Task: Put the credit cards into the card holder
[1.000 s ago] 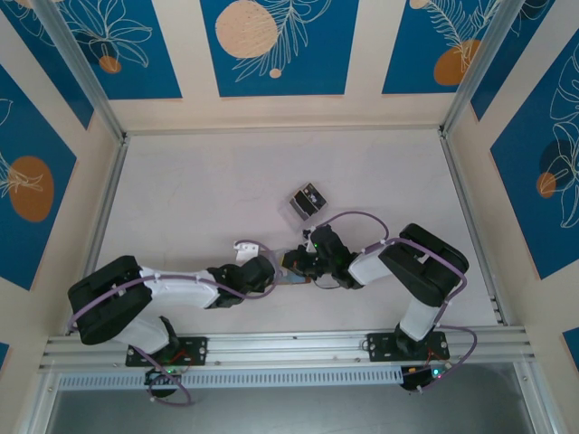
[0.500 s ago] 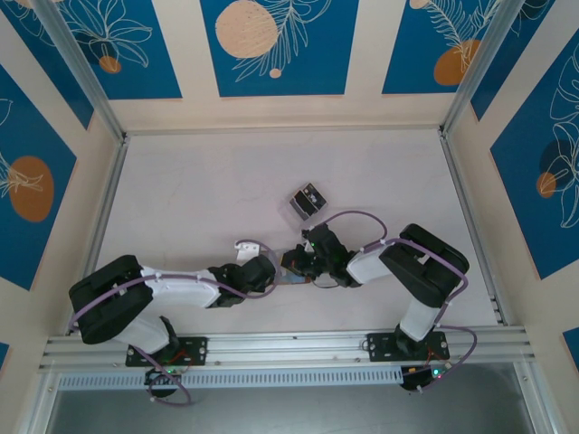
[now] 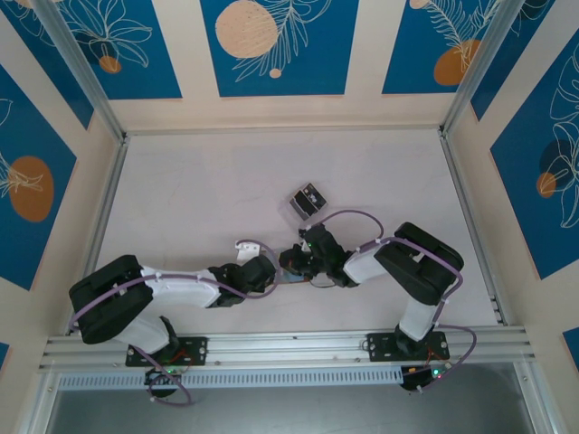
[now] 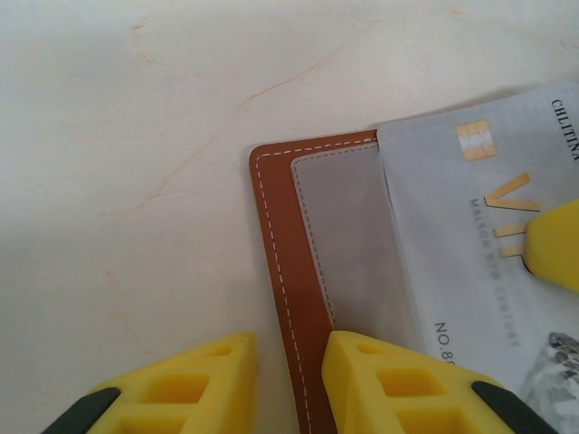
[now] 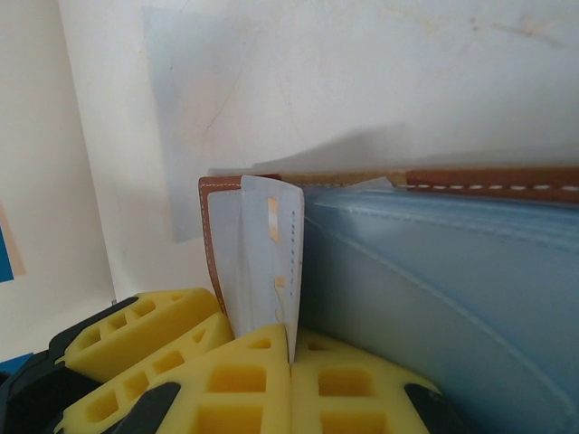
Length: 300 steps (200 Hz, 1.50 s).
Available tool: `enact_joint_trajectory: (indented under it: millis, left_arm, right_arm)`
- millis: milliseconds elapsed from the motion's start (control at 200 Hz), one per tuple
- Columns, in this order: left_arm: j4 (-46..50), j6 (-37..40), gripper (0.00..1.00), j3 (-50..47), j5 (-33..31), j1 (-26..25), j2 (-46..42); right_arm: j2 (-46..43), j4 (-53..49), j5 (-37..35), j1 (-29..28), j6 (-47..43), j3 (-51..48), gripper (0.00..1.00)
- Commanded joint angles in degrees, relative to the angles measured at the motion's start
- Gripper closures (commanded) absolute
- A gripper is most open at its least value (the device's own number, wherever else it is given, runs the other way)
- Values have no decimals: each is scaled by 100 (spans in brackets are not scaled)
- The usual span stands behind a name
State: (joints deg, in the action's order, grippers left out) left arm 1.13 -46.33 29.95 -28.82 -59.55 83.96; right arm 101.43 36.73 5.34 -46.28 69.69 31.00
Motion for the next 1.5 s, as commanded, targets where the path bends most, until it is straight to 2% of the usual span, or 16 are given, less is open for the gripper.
enact_joint_trajectory:
  millis: [0, 140, 420, 615, 740, 920, 1496]
  left_arm:
    - [182, 45, 72, -95, 733, -57, 203]
    - [278, 47, 72, -108, 716, -66, 50]
    - [490, -8, 72, -286, 588, -66, -378]
    - [483, -34, 72, -341, 605, -66, -416]
    - [489, -26, 72, -346, 595, -66, -416]
    - [484, -21, 72, -341, 594, -66, -398]
    - [349, -27, 72, -288, 653, -66, -235]
  right_arm:
    - [765, -1780, -283, -355, -229, -376, 98]
    - [559, -1891, -201, -368, -460, -338, 85]
    - [-249, -3119, -221, -311, -1104, 37, 61]
    - [-434, -3903, -299, -287, -1492, 426, 50]
    - [-538, -4318, -441, -235, -1655, 621, 48]
    - [-630, -4407, -390, -105, -1750, 643, 51]
    - [-659, -3674, 194, 56, -2026, 496, 92]
